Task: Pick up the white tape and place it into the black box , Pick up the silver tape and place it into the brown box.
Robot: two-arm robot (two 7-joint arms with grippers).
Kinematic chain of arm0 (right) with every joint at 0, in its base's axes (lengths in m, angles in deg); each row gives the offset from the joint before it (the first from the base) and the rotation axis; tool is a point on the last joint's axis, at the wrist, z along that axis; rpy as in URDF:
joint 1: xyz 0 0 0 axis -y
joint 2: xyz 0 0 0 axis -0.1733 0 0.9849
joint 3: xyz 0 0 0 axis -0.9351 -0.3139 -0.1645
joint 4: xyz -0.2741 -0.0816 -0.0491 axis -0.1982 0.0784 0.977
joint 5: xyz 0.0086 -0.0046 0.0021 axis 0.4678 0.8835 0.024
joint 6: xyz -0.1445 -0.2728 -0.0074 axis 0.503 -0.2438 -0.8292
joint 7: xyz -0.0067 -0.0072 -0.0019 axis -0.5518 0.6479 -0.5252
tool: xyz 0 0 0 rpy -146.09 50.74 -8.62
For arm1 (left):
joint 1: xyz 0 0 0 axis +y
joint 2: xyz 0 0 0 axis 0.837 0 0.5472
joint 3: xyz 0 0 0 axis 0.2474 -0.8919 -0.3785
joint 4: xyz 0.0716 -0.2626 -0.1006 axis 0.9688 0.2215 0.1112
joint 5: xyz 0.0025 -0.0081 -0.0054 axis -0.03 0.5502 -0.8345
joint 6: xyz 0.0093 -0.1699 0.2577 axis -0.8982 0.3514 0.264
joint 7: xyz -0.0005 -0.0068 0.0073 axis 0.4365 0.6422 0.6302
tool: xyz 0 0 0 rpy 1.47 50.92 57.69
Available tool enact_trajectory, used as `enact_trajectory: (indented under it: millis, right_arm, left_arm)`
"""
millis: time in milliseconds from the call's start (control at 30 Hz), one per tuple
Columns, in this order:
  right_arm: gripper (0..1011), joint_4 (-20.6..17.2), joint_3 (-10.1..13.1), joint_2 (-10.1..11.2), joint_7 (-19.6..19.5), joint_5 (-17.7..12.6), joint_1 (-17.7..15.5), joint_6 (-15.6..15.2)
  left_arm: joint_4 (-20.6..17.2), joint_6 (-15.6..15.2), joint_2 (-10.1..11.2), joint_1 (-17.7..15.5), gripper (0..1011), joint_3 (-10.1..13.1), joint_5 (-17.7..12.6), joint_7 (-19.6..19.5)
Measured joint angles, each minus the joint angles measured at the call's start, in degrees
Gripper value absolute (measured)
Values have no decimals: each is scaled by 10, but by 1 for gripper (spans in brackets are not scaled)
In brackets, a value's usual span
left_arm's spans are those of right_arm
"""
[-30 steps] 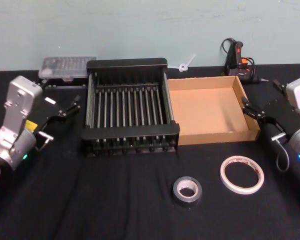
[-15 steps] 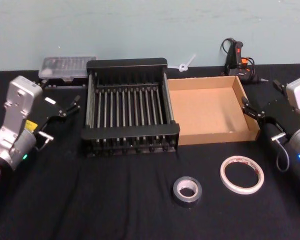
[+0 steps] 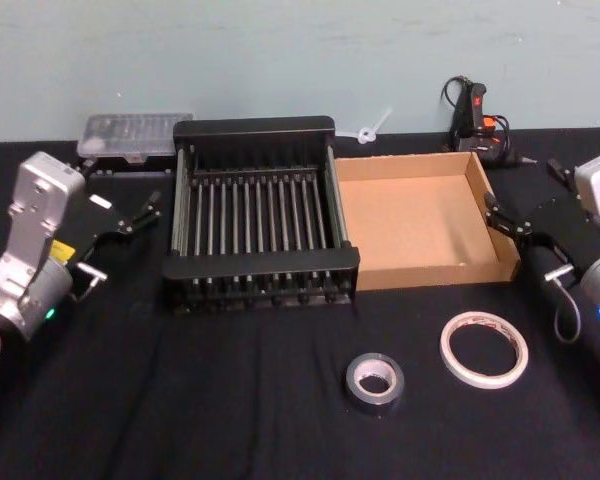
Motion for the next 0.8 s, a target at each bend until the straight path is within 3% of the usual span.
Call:
enact_trajectory:
  millis: [500, 800]
  right_arm:
    - [1003, -42, 42, 16, 57, -44, -30, -23]
    - [1002, -98, 72, 43, 89, -73, -74, -50]
  left_arm:
    - [0, 0, 0, 0, 1001, 0, 0, 0]
    - [0, 0, 0, 0, 1001, 0, 0, 0]
